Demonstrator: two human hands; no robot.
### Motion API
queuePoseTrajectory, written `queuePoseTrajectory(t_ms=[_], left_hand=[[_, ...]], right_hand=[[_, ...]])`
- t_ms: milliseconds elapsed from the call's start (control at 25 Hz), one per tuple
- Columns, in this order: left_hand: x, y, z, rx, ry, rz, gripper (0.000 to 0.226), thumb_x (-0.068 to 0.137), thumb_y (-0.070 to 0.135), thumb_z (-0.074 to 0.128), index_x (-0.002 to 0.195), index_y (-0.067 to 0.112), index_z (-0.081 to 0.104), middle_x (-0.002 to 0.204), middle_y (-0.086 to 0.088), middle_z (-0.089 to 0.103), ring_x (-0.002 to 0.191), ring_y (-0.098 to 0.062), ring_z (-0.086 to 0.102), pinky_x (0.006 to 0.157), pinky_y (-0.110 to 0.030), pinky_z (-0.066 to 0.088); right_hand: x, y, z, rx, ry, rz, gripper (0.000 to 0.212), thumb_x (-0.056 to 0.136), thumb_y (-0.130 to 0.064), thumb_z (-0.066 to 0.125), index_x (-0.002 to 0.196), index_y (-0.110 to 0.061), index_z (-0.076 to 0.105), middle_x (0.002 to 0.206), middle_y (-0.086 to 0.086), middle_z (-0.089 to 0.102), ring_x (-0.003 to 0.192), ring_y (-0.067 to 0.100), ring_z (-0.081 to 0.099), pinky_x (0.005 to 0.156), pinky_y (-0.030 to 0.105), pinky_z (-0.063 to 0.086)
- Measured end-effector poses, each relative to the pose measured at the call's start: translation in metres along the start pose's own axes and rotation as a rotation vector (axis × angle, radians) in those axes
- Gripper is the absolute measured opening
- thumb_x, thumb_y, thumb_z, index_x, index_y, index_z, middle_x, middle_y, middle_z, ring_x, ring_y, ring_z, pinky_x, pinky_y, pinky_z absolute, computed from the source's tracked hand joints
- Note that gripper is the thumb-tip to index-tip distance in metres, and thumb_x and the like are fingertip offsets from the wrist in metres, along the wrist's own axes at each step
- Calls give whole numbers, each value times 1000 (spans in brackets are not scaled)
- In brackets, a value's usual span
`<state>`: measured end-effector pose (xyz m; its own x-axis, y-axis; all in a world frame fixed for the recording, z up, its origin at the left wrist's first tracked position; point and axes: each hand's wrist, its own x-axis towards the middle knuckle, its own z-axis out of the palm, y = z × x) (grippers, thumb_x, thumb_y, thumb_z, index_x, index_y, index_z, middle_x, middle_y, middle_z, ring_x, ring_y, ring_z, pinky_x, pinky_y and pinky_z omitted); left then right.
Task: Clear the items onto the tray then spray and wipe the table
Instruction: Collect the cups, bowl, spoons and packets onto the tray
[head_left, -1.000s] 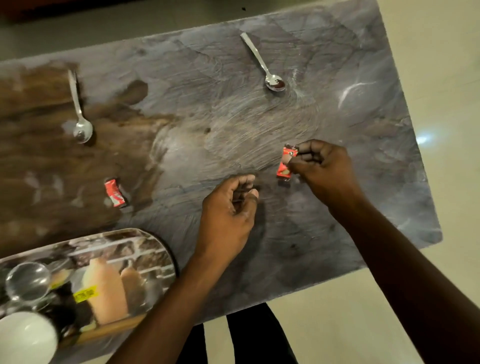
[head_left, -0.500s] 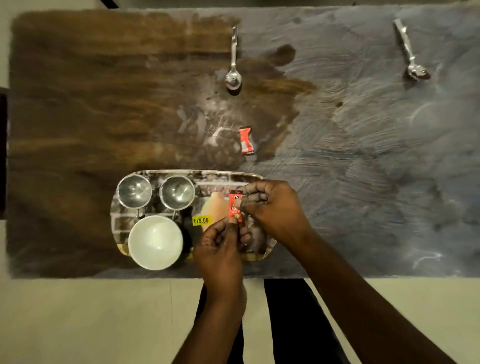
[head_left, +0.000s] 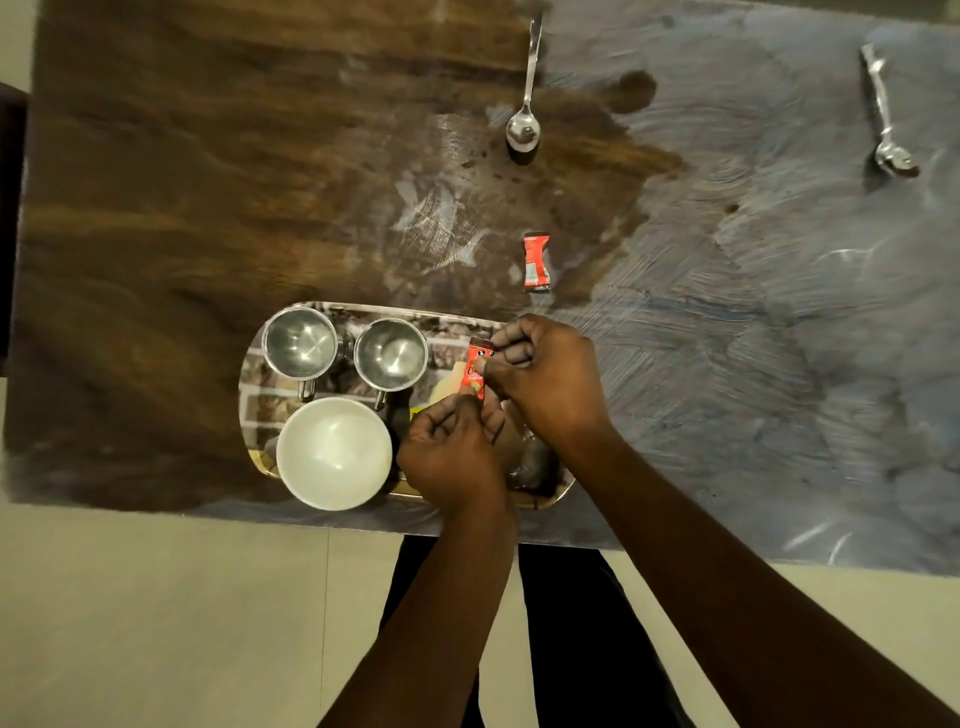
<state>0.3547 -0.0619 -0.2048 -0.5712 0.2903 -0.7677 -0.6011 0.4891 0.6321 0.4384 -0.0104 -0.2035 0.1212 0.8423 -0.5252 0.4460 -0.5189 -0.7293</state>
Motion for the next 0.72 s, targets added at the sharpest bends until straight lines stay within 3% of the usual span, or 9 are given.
queuePoseTrajectory(t_ms=[160, 360, 480, 560, 640, 720], left_hand=[[3, -3, -2, 35, 23, -7, 9, 94, 1, 79, 97, -6, 74, 82, -22, 81, 66, -27, 79, 57, -28, 64], [1, -5, -3, 41, 26, -11, 22, 94, 4, 80, 105, -12, 70, 93, -30, 79, 62, -24, 78, 58, -28, 64], [-2, -4, -4, 8, 44, -23, 29, 92, 4, 82, 109, -13, 65, 92, -29, 77, 54, -19, 75, 55, -27, 63], [-6, -2, -4, 0, 40, -28, 23, 91, 1, 82, 102, -3, 62, 91, -29, 74, 50, -18, 73, 52, -27, 62], [-13, -3, -4, 28, 47, -10, 28, 91, -2, 81, 92, 7, 55, 95, -34, 71, 53, -24, 70, 52, -32, 63], [-21, -4, -4, 79, 40, 28, 34, 90, -7, 79, 88, 11, 51, 103, -44, 68, 69, -33, 64, 65, -50, 61]], right_hand=[[0, 2, 4, -15, 10, -23, 20, 86, -16, 87, 100, -17, 74, 82, -5, 77, 72, 9, 76, 71, 39, 68], [0, 0, -6, -15, 7, -21, 22, 86, -20, 90, 100, -14, 74, 82, -4, 77, 71, 9, 76, 70, 38, 67], [8, -4, -23, -33, 61, -53, 14, 90, -23, 86, 92, -19, 73, 73, -6, 75, 63, 3, 75, 57, 26, 62], [24, -9, -36, -90, 183, -103, 11, 93, -25, 82, 92, -22, 72, 71, -9, 72, 62, 0, 71, 57, 14, 54], [44, -16, -46, -158, 258, -113, 18, 91, -33, 84, 98, -23, 71, 79, -12, 70, 66, 1, 68, 62, 14, 50], [61, -20, -47, -228, 253, -116, 31, 87, -36, 87, 107, -20, 70, 88, -12, 69, 75, 4, 65, 67, 21, 50]])
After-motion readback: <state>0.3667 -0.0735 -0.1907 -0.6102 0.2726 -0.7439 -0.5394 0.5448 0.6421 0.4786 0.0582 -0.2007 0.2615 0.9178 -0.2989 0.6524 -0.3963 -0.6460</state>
